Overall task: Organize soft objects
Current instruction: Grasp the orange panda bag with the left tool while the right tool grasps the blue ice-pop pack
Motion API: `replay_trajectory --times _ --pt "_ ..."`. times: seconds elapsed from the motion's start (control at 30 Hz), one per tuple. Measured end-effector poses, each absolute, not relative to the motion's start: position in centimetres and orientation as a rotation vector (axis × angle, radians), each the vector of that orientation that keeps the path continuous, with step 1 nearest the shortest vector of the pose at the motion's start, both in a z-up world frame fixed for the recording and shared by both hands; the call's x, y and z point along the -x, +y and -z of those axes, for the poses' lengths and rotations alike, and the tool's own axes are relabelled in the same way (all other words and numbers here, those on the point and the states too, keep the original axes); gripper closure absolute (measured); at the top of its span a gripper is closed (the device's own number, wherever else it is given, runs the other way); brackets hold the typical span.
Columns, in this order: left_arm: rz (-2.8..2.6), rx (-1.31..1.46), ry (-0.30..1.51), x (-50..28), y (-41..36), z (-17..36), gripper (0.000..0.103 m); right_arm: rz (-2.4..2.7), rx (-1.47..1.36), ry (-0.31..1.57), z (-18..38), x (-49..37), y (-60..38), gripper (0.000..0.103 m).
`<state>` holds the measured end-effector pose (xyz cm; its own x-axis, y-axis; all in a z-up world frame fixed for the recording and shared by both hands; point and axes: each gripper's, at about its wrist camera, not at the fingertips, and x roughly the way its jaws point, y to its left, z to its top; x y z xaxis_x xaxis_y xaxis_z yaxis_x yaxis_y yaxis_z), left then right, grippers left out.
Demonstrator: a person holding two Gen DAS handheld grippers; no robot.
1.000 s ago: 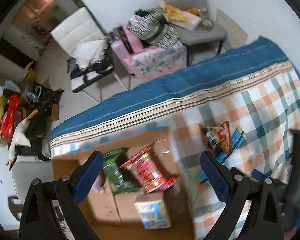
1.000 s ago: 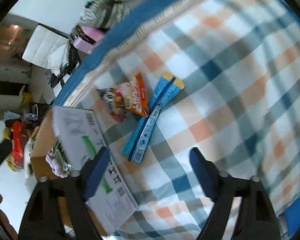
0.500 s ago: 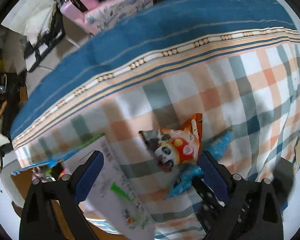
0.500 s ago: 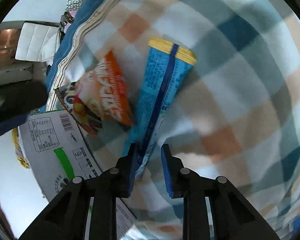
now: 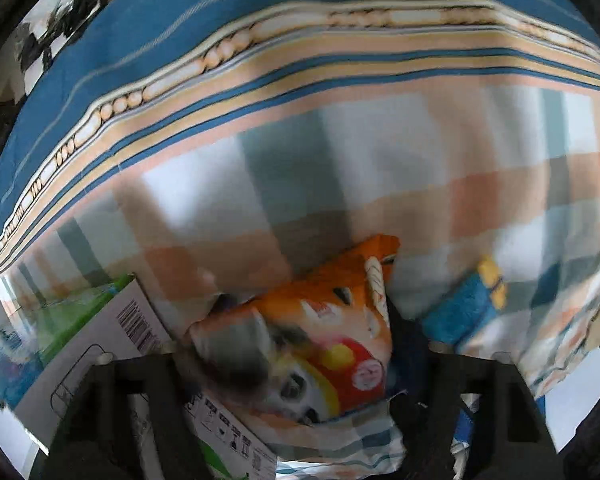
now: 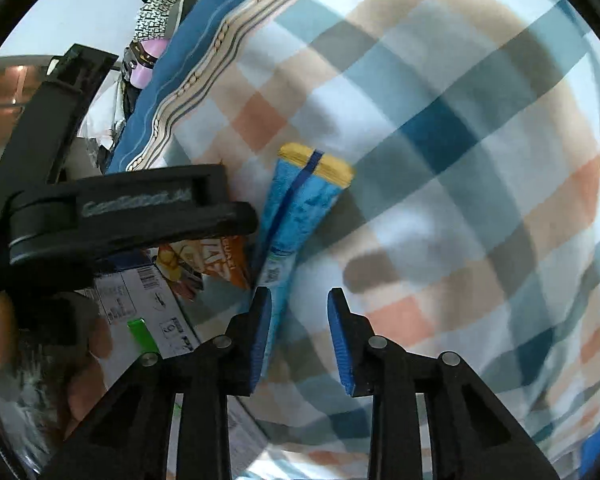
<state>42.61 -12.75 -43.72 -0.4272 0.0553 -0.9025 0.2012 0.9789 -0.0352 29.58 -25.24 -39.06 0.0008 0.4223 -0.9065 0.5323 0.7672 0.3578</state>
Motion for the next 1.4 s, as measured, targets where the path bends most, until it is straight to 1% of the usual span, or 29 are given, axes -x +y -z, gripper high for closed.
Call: replay_trajectory --times 0.07,0.2,0.23,0.27,0.33,0.37,0.4,0.6,0.67,0.7,0.73,0.77,0.8,0.83,0.87,1.03,1.1,1.17,1.2,1.3,1.4 --pt "0.178 -0.191 2.001 -42.5 -13.0 43.7 0.036 0.088 -0.822 1.624 39.8 -30.3 -24.6 0.066" --pt "0.188 -0.216 1.998 -42.4 -14.0 43.7 0.036 0.099 -0.856 1.657 41.8 -30.8 -22.9 0.066" --pt "0.191 -0.216 2.000 -42.4 -14.2 43.8 0.036 0.113 -0.830 1.666 42.1 -31.0 -22.4 0.068" --pt "0.195 -0.218 2.000 -42.4 -14.5 43.8 0.036 0.125 -0.799 1.664 42.0 -31.1 -22.0 0.075" --pt "0.202 -0.215 1.998 -42.4 -14.8 43.8 0.036 0.134 -0.731 1.698 41.7 -31.3 -21.5 0.082" --pt "0.206 -0.218 1.995 -42.4 -15.1 43.9 0.036 0.127 -0.705 1.710 41.5 -31.2 -21.5 0.083" --pt "0.209 -0.220 1.992 -42.4 -13.9 43.7 0.036 0.127 -0.676 1.723 41.4 -31.0 -21.7 0.084" --pt "0.245 -0.268 1.970 -40.5 -14.4 43.6 0.034 0.159 -0.472 1.782 39.9 -28.2 -24.3 0.084" --pt "0.246 -0.265 1.959 -40.2 -14.6 43.8 0.028 0.162 -0.388 1.799 39.5 -27.6 -25.1 0.082" --pt "0.243 -0.256 1.955 -40.1 -14.6 43.9 0.026 0.176 -0.368 1.804 39.5 -27.3 -25.5 0.080" --pt "0.238 -0.246 1.955 -40.1 -14.6 44.0 0.024 0.185 -0.375 1.798 39.5 -27.2 -25.9 0.069" --pt "0.235 -0.240 1.956 -40.0 -14.7 44.1 0.023 0.181 -0.393 1.785 39.7 -27.2 -26.3 0.053" --pt "0.238 -0.243 1.957 -40.0 -14.7 44.1 0.023 0.187 -0.413 1.781 39.9 -27.3 -26.4 0.046" --pt "0.236 -0.243 1.956 -40.0 -14.8 44.2 0.023 0.207 -0.434 1.783 40.3 -27.3 -26.6 0.036" --pt "0.235 -0.245 1.955 -39.9 -14.9 44.2 0.023 0.212 -0.447 1.778 40.5 -27.5 -26.5 0.034" --pt "0.223 -0.238 1.957 -39.0 -15.0 43.9 0.023 0.264 -0.437 1.773 42.0 -27.7 -25.7 0.034" --pt "0.218 -0.247 1.944 -38.3 -15.2 43.8 0.027 0.279 -0.421 1.770 42.1 -28.2 -25.2 0.034" --pt "0.215 -0.238 1.930 -37.7 -15.5 43.4 0.037 0.282 -0.406 1.777 42.2 -28.5 -25.0 0.035" --pt "0.220 -0.239 1.928 -37.5 -15.7 43.3 0.039 0.282 -0.403 1.778 42.2 -28.3 -24.8 0.035" --pt "0.233 -0.253 1.910 -36.7 -16.2 43.2 0.040 0.279 -0.396 1.787 42.3 -28.4 -24.0 0.039" --pt "0.230 -0.253 1.885 -36.0 -16.4 43.2 0.040 0.285 -0.400 1.792 42.2 -28.3 -25.9 0.049"
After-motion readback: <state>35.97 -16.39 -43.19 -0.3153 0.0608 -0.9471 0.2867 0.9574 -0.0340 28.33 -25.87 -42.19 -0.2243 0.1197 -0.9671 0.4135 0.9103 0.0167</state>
